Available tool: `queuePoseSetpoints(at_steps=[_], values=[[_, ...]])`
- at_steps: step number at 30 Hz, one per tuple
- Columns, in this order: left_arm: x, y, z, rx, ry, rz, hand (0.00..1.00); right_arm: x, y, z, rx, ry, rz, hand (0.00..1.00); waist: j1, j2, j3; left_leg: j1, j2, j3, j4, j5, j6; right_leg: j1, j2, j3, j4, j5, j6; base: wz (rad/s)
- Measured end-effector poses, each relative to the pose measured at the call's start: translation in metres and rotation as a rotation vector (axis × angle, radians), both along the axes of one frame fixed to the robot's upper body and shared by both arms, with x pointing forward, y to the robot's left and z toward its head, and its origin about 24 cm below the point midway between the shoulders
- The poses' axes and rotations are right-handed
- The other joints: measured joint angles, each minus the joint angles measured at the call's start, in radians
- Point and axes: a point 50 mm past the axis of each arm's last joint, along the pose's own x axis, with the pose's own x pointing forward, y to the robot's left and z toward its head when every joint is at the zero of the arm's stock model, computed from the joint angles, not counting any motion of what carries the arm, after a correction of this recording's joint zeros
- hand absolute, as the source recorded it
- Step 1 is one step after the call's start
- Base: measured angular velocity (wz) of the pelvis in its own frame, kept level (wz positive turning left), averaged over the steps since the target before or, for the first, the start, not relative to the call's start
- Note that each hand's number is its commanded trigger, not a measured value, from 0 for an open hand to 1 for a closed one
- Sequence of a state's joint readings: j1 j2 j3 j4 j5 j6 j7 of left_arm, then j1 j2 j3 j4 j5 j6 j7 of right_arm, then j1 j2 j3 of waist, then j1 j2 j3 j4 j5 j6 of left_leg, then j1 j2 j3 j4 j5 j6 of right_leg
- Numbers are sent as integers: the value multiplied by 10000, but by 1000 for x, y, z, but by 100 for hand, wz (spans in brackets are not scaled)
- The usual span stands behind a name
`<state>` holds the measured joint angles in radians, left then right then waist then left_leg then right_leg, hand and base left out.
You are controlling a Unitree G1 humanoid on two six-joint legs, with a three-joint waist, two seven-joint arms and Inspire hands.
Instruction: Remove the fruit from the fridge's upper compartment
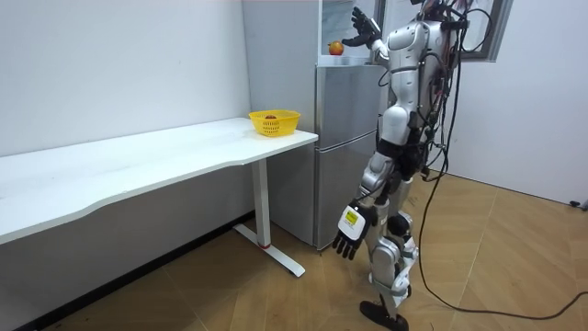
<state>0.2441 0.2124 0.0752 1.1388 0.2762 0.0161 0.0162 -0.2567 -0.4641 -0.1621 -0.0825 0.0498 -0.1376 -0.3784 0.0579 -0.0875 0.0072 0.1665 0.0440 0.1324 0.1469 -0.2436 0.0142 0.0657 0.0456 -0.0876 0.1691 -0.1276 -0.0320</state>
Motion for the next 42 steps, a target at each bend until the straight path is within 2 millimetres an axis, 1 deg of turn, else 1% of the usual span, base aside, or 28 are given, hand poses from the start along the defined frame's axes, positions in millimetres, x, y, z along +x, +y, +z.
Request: queuePoseSetpoints(at_steps=[4, 5, 8, 10, 12, 19, 21, 23, 25, 27, 31, 35, 38, 42], values=[[0, 0, 0, -80, 29, -14, 0, 4, 1, -8, 199, 420, 250, 0, 14, 46, 4, -46, -18, -71, 39, 0, 1, 3, -37, -86, 1, 0, 0, 7], [0, 1, 0, -68, 49, -10, 0, 6, -3, -12, 330, 643, 211, 0, 10, 45, 3, -77, -31, -163, 43, 2, 3, 2, -86, -215, 2, 0, 0, 15], [5, 1, 0, -128, -9, -46, 0, 12, -11, -20, 879, 1119, 74, 0, 21, 62, -15, -116, -38, -202, 68, 2, 4, -16, -86, -255, 2, 0, 1, 6], [6, 0, 0, -205, -2, -52, 0, 13, -13, -23, 1159, 1309, 74, 0, 17, 88, -39, -161, -36, -207, 83, 3, 4, -59, -89, -253, 6, 0, 0, 0], [9, 1, 1, -172, -49, -59, 0, 14, -16, -28, 1474, 1508, 52, 0, 9, 116, -80, -195, -34, -204, 89, 5, 3, -105, -98, -249, 15, 0, 0, 0], [13, 3, 2, -120, -169, -105, 0, 15, -18, -30, 1876, 1586, 162, 0, 14, 122, -84, -176, -31, -189, 149, 8, 0, -135, -101, -223, 11, 0, 0, 0], [13, 3, 2, -114, -156, -96, 0, 19, -26, -34, 2030, 1985, -30, 0, 31, 97, -81, -145, -37, -139, 151, 8, 1, -123, -104, -221, 16, 0, 0, -5], [12, 4, 2, -73, -68, -65, 0, 21, -28, -35, 2083, 2095, -87, 0, 55, 80, -71, -156, -38, -130, 158, 8, 1, -124, -108, -230, 17, 2, -4, -2], [9, 7, 3, 5, 41, -41, 0, 23, -28, -34, 2122, 2095, -105, 0, 42, 38, -42, -194, -31, -130, 172, 8, 1, -119, -113, -249, 17, 0, -9, 0], [10, 12, 5, 115, 49, -86, 0, 28, -33, -34, 2208, 2189, -296, 0, 18, -43, -11, -233, -30, -152, 177, 6, -2, -124, -116, -286, 2, -20, -42, 2], [8, 16, 6, 166, 121, -113, 0, 31, -37, -30, 2202, 2157, -484, 0, 16, -64, -22, -272, -36, -231, 179, 5, -4, -123, -105, -395, -9, -28, -53, 6], [6, 17, 6, 157, 183, -106, 0, 31, -37, -29, 2232, 2109, -592, 0, 31, -111, -59, -317, -35, -261, 195, 6, -4, -151, -109, -513, -7, -28, -53, 3], [6, 17, 6, 144, 181, -108, 0, 31, -37, -29, 2238, 2108, -589, 0, 45, -160, -89, -308, -30, -260, 198, 7, -5, -152, -107, -521, -3, -28, -54, 0], [5, 17, 6, 144, 193, -103, 0, 31, -38, -30, 2251, 2149, -618, 0, 51, -200, -72, -246, -29, -256, 209, 7, -5, -140, -119, -528, 8, -28, -54, 0]])
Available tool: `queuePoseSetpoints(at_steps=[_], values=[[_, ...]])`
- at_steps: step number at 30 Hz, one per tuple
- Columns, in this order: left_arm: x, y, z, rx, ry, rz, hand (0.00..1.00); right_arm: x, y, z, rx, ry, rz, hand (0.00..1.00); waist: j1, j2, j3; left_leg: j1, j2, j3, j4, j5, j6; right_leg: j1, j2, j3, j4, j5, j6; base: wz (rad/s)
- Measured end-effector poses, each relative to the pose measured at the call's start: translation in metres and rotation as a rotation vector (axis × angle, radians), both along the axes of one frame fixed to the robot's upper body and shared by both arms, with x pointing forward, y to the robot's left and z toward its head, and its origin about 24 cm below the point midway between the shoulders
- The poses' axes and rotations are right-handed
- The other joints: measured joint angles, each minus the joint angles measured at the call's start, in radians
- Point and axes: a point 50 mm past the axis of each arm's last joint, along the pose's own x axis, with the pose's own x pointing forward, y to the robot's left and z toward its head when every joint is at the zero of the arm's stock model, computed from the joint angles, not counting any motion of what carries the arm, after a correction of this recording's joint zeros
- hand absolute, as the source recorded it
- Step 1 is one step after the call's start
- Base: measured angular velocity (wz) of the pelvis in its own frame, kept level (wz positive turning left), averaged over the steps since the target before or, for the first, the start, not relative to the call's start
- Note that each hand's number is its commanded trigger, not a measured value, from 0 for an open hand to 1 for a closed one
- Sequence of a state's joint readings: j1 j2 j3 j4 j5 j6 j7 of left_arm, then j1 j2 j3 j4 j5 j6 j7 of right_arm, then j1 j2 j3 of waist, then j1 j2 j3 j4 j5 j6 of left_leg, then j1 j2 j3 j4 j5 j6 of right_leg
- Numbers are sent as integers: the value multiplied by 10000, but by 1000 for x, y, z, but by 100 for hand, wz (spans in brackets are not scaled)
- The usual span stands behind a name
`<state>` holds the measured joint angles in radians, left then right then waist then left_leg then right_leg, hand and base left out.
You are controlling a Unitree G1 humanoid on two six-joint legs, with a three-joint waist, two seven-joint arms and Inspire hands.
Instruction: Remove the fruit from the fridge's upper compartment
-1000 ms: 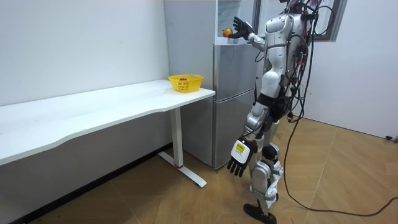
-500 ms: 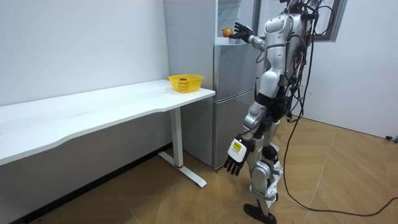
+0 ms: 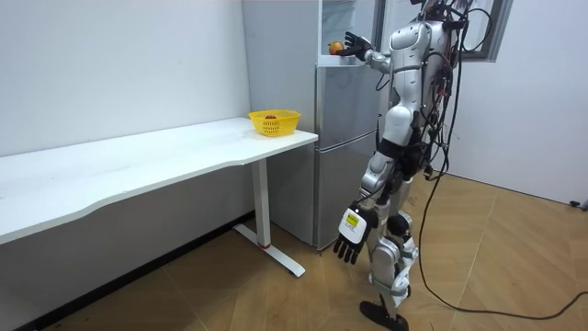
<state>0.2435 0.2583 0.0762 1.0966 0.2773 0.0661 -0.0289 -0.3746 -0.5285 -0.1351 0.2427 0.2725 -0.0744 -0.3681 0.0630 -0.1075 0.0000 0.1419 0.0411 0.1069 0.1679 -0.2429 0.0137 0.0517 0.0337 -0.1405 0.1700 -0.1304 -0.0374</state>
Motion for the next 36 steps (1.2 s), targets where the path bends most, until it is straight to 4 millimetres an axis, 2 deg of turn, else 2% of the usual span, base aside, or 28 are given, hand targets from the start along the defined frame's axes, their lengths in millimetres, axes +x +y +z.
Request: queuePoseSetpoints(at_steps=[7, 13, 18, 27, 32, 36], values=[[-1, 0, 1, -4, -87, -20, 0, 4, -1, 4, 95, -69, 49, 0, -33, -13, 21, 0, 0, -2, -4, 0, 0, 9, -56, -4, 23, -1, -1, 0], [5, 0, 2, 50, -323, -84, 0, 9, -12, 22, 597, -407, 79, 0, -65, -61, 46, -33, -13, -75, -11, -1, 1, 37, -70, -45, 22, -2, -2, 2], [3, 1, 3, 91, -336, -76, 0, 18, -12, 37, 579, -564, 436, 0, -280, -93, 45, -87, -13, -128, -14, 0, 1, 15, -78, -150, 7, -2, -1, 3], [6, 1, 3, 141, -345, -90, 0, 33, -4, 21, 563, 816, 1611, 0, -259, -122, 24, -77, -13, -147, 17, 3, 1, 4, -94, -253, 7, -4, 1, 0], [1, 3, 4, 210, -124, 53, 0, 37, -9, 16, 1093, 1166, 1746, 0, -240, -212, -45, -66, -16, -222, 50, 5, 0, 42, -105, -278, 5, -3, 0, 2], [-6, 2, 3, 151, 107, 131, 0, 38, -14, 9, 1120, 1563, 1841, 0, -112, -195, -36, 93, -15, -269, 37, 5, 0, 211, -101, -277, -5, -4, -1, 1]])
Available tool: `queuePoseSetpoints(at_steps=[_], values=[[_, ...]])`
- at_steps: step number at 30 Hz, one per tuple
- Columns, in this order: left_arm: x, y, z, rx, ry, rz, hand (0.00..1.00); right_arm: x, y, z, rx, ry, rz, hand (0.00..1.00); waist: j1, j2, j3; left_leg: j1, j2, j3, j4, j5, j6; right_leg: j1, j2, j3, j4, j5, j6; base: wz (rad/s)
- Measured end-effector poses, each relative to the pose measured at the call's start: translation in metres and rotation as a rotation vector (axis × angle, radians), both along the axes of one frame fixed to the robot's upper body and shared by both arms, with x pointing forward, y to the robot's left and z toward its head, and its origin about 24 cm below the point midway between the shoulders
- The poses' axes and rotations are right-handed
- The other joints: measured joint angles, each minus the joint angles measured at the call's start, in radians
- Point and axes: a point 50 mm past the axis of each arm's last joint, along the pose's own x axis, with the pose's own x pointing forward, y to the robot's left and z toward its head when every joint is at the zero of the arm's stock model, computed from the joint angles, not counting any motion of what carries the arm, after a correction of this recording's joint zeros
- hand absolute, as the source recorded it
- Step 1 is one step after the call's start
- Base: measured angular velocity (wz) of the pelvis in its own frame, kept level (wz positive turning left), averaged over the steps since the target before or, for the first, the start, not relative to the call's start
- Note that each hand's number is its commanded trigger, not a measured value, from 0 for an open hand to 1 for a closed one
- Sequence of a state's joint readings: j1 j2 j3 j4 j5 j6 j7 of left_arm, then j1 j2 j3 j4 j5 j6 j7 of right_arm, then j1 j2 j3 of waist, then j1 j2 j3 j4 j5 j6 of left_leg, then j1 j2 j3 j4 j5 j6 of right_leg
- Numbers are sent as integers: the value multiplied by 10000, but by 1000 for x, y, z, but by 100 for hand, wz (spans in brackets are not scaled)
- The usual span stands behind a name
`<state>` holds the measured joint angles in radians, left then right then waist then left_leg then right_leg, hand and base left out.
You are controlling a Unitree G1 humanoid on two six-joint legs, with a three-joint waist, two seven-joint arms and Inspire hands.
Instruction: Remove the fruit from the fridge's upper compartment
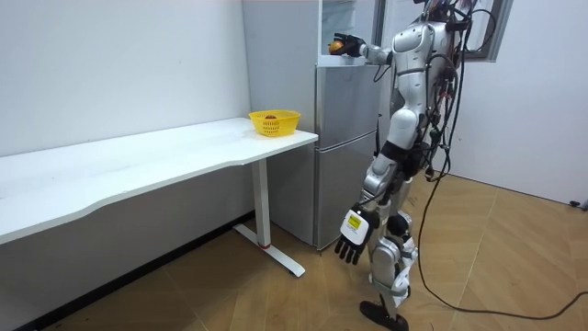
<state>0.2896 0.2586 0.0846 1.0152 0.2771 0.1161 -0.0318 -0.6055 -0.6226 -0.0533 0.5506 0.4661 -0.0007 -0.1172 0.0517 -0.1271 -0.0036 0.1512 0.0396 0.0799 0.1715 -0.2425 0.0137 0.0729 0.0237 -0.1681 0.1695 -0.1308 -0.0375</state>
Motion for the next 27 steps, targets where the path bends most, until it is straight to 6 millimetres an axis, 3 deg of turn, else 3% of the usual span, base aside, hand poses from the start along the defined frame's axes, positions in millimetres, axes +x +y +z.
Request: queuePoseSetpoints(at_steps=[16, 17, 18, 20, 27], values=[[-1, -2, -1, -226, 250, 76, 0, -1, -7, -4, -384, 504, 89, 0, 341, 131, 22, 52, 0, -53, -22, -3, -4, 69, -14, -268, 30, 4, -6, 0], [-1, -2, -1, -229, 248, 85, 0, 0, -8, -5, -362, 569, 46, 9, 354, 154, 38, 143, 1, -58, -48, -3, -4, 159, -10, -275, 13, 4, -6, 0], [1, -2, 0, -207, 173, 69, 0, 1, -8, -6, -359, 660, 10, 34, 359, 172, 36, 190, 0, -67, -63, -5, -4, 215, -9, -276, 10, 3, -5, 0], [2, 0, 0, -154, 108, 40, 0, 4, -8, -6, -381, 753, -13, 100, 357, 173, 38, 193, -8, -66, -62, -5, -3, 224, -14, -273, 8, 3, -5, 0], [5, 1, 1, -119, -44, -28, 0, 7, -8, -8, -613, 894, -93, 100, 366, 205, 43, 199, -11, -130, -45, -5, -5, 298, -21, -270, -10, 7, -11, 2]])
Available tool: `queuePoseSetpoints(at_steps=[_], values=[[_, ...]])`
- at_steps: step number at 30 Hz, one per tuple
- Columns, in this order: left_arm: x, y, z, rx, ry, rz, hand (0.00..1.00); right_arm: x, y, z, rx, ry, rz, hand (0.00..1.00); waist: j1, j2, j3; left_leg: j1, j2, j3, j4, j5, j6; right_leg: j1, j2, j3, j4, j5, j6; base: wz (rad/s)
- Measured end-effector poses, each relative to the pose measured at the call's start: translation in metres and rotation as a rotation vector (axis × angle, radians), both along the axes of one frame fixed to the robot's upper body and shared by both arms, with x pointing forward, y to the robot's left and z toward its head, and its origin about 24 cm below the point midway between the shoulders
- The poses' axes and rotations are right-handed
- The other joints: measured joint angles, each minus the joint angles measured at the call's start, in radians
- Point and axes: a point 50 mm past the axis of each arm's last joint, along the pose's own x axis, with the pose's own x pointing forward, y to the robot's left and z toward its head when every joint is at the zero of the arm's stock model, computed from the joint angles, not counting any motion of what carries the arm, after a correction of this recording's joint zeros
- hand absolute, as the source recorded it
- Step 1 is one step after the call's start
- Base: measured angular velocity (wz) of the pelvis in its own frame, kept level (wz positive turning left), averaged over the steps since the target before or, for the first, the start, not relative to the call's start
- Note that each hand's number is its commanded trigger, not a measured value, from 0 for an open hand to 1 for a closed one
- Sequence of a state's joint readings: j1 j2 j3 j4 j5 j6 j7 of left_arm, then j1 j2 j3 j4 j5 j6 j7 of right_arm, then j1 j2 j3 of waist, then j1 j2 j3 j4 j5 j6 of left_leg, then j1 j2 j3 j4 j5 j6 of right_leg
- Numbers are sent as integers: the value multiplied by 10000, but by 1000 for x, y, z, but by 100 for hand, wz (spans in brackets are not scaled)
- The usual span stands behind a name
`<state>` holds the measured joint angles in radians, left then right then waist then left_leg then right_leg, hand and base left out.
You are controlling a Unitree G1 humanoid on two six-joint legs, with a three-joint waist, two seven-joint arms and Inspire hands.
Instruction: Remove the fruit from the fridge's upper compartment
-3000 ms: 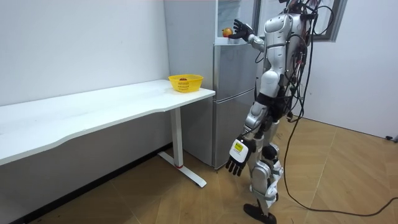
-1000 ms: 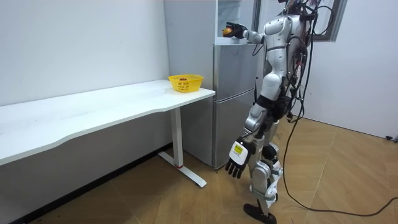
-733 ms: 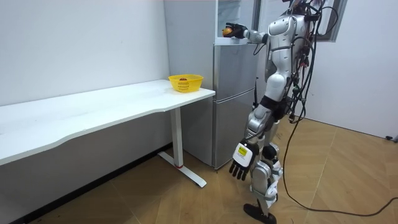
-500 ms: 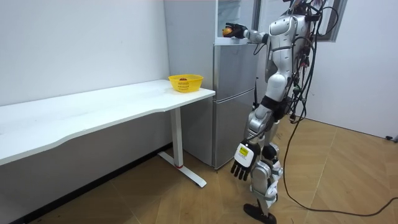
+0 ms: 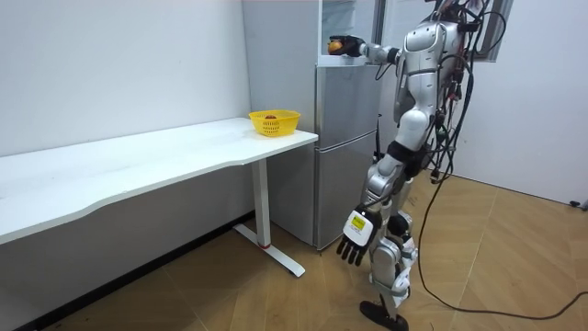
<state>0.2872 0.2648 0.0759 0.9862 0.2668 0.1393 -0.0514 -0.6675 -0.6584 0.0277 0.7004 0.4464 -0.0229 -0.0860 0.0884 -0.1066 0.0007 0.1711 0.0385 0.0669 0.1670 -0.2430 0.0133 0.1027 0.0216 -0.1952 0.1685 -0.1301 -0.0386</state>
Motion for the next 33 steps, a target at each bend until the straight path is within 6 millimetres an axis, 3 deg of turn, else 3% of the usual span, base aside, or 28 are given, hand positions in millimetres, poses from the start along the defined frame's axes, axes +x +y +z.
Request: queuePoseSetpoints(at_steps=[26, 33], values=[[5, -2, 0, -60, -173, -181, 0, 1, 4, 4, -293, -196, -49, 100, 28, 94, -1, -13, 4, -20, -20, 1, -1, 0, 11, 26, -16, 0, 0, 0], [10, -1, -1, -7, -276, -100, 0, -7, 31, 17, -922, -1146, 652, 100, 30, 157, 21, -56, 13, 142, -50, 3, -3, -167, 115, 219, -10, 3, -5, -7]])
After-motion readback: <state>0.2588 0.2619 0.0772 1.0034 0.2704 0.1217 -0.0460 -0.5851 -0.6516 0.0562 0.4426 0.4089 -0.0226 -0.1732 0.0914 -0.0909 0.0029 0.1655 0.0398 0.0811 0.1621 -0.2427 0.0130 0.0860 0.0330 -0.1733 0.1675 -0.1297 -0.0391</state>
